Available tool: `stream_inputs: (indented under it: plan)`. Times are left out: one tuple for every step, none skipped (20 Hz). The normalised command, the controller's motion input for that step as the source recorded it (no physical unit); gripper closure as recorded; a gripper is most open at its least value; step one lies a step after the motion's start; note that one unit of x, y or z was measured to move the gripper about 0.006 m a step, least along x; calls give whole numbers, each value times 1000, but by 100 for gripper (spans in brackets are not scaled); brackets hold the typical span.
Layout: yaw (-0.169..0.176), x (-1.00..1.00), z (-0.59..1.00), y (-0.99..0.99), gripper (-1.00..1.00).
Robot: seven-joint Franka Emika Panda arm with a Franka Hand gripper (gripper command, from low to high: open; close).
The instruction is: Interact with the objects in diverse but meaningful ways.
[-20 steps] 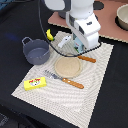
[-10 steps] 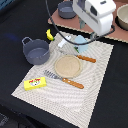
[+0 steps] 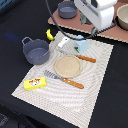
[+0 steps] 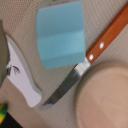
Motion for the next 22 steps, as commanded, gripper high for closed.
stream_inputs:
  plan:
    - [-31, -766, 0, -57, -100]
    - [-35, -786, 0, -3, -100]
    - [-28, -831, 17, -3, -100]
    - [-27, -806, 54, 0, -100]
    - [-48, -886, 66, 0, -100]
    - [-60, -891, 60, 0, -100]
    - [-66, -880, 57, 0, -100]
    - [-66, -886, 20, 0, -100]
    - [-68, -886, 0, 0, -100]
    - [-57, -886, 0, 0, -100]
    - [-42, -857, 0, 0, -100]
    - [-15, -851, -46, 0, -100]
    - [0, -771, -77, 17, -100]
    - [0, -726, -126, 80, -100]
    - [0, -637, -146, 154, -100]
    - [0, -529, -180, 217, -100]
    - [0, -377, -177, 231, -100]
    - [2, -274, -183, 257, -100]
    - [1, -154, -191, 240, -100]
    - [16, 0, -240, 200, -100]
    - [24, 0, -294, 174, -100]
    - [61, 0, -326, 171, -100]
